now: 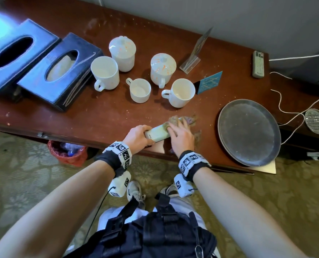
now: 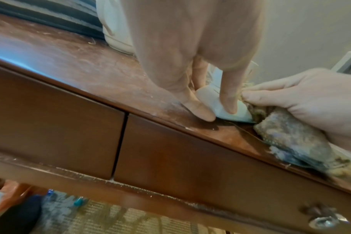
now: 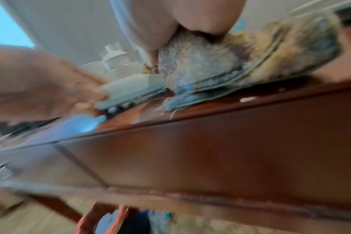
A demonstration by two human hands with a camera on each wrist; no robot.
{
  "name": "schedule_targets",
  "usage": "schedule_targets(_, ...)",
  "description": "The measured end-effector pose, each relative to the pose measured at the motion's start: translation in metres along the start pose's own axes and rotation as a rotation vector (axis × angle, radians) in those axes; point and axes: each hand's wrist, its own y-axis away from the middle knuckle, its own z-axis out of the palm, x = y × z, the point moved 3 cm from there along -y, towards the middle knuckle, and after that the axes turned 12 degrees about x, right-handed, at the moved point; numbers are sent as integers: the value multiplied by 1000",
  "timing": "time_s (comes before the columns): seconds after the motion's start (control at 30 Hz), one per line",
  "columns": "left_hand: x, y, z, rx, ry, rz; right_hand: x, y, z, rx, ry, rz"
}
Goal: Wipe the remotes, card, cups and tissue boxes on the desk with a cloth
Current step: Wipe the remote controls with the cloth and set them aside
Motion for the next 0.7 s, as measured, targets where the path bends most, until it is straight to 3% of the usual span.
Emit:
schedule_targets(0.1,1,0,0,1,30,-1,-18,26,6,-27,-54,-172)
schedule_targets(0.17,2,0,0,-2,23,-3,-11,24,3,-17,-17,-207)
schedule_targets(0.3,0,0,1,-9,-12,3,19,-7,-6,53,23,147)
schedule_targets(0.33,0,0,1,-7,-14,5,18,-10,-5,62,24,175)
schedule_targets(0.4,-1,1,1,3,-4,3,4,-6,0,49,6,117)
schedule_targets(0.53,-2,2,1,16,19,11,-20,25,9,-30,-86,-203)
schedule_targets(0.6,-2,2,2,21,24,10,-13,24,4,-30,-61,-260)
schedule_targets(0.7,-2,3,2,25,25,7,11,0,-8,-17,7,-29)
